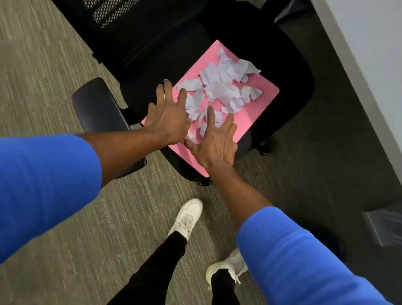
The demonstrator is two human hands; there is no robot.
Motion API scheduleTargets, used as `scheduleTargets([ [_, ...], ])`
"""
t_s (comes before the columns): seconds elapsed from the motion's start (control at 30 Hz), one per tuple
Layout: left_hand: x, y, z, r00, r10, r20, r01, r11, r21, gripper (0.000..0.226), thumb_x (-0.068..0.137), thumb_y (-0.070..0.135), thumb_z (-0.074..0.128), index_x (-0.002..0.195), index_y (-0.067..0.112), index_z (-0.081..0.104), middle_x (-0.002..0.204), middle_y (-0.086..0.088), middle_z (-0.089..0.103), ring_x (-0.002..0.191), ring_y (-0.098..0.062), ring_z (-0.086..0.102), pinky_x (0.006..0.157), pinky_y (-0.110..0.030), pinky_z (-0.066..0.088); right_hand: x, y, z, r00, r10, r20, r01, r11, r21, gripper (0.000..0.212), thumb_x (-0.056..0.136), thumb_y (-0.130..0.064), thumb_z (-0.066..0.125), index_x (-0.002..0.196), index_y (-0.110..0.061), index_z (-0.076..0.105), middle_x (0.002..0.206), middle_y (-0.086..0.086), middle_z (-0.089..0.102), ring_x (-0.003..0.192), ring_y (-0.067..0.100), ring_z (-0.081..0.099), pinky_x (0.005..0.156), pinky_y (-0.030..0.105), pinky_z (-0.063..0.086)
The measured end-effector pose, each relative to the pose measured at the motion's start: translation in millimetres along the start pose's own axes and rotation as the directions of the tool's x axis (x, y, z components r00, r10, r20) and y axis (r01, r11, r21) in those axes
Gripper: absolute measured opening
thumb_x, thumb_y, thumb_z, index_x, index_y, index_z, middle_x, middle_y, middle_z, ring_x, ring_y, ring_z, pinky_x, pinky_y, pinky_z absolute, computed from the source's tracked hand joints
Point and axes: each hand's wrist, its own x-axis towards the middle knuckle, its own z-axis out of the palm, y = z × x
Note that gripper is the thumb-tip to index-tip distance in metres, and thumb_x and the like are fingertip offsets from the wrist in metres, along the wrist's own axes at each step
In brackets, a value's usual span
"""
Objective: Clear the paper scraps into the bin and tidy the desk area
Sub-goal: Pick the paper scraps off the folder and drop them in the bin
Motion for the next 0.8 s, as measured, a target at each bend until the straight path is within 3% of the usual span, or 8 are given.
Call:
scheduleTargets([
  [0.07,10,-5,5,0.997,-0.060,0.046,0.063,0.996,-0.062,0.087,0.100,0.056,0.059,0.168,0.026,0.012,0.175,-0.026,-0.003,0.161,-0.048,0.012,0.112,-0.063,0.046,5,-4,2,1.000,-0.001,-0.012,0.001,0.999,-0.047,0.112,0.073,-0.080,0.072,0.161,-0.038,0.015,0.161,0.021,0.022,0.135,0.039,0.039,0.060,0.039,0.047],
  [0.17,23,-11,14,0.997,-0.041,0.065,0.043,0.999,-0.028,0.089,0.099,0.064,0.054,0.168,0.031,0.009,0.173,-0.029,0.000,0.158,-0.050,0.015,0.112,-0.063,0.046,12,-7,6,1.000,-0.002,-0.021,0.000,0.997,-0.076,0.097,0.078,-0.069,0.073,0.157,-0.040,0.024,0.156,0.020,0.026,0.130,0.039,0.040,0.058,0.037,0.044],
  [0.27,26,-10,19,0.998,0.015,0.067,-0.014,1.000,-0.019,0.090,0.096,0.062,0.062,0.167,0.030,0.016,0.171,-0.030,0.006,0.154,-0.050,0.020,0.108,-0.061,0.048,17,-4,6,1.000,-0.013,-0.022,0.012,0.999,-0.049,0.073,0.087,-0.058,0.069,0.148,-0.038,0.035,0.144,0.016,0.034,0.126,0.036,0.041,0.058,0.036,0.041],
  [0.4,23,0,21,0.998,0.022,0.055,-0.019,0.999,-0.050,0.079,0.097,0.052,0.068,0.162,0.025,0.031,0.167,-0.028,0.014,0.148,-0.046,0.026,0.103,-0.054,0.055,17,2,3,0.999,-0.035,-0.031,0.034,0.999,-0.040,0.046,0.098,-0.047,0.062,0.139,-0.036,0.046,0.140,0.013,0.036,0.125,0.033,0.042,0.068,0.045,0.057],
  [0.47,19,6,21,0.998,0.024,0.055,-0.020,0.998,-0.064,0.073,0.098,0.046,0.069,0.159,0.022,0.037,0.166,-0.026,0.017,0.148,-0.045,0.026,0.102,-0.052,0.055,18,5,2,0.999,-0.035,-0.035,0.034,0.999,-0.038,0.037,0.101,-0.043,0.058,0.135,-0.034,0.049,0.141,0.013,0.036,0.124,0.033,0.045,0.074,0.047,0.057],
  [0.7,8,12,26,0.997,0.069,-0.023,-0.071,0.984,-0.162,0.033,0.105,0.024,0.063,0.133,0.009,0.067,0.157,-0.019,0.034,0.140,-0.039,0.037,0.104,-0.046,0.053,17,17,2,0.999,-0.039,-0.036,0.041,0.998,0.055,0.028,0.103,-0.040,0.057,0.127,-0.025,0.058,0.131,0.010,0.041,0.120,0.033,0.051,0.082,0.048,0.057],
  [0.8,4,12,25,0.997,0.062,-0.043,-0.069,0.982,-0.173,0.027,0.105,0.017,0.059,0.124,0.004,0.073,0.152,-0.018,0.043,0.137,-0.038,0.041,0.104,-0.047,0.053,12,22,0,0.999,-0.035,-0.028,0.038,0.993,0.110,0.028,0.100,-0.031,0.063,0.125,-0.019,0.062,0.129,0.010,0.044,0.114,0.034,0.056,0.086,0.050,0.059],
])
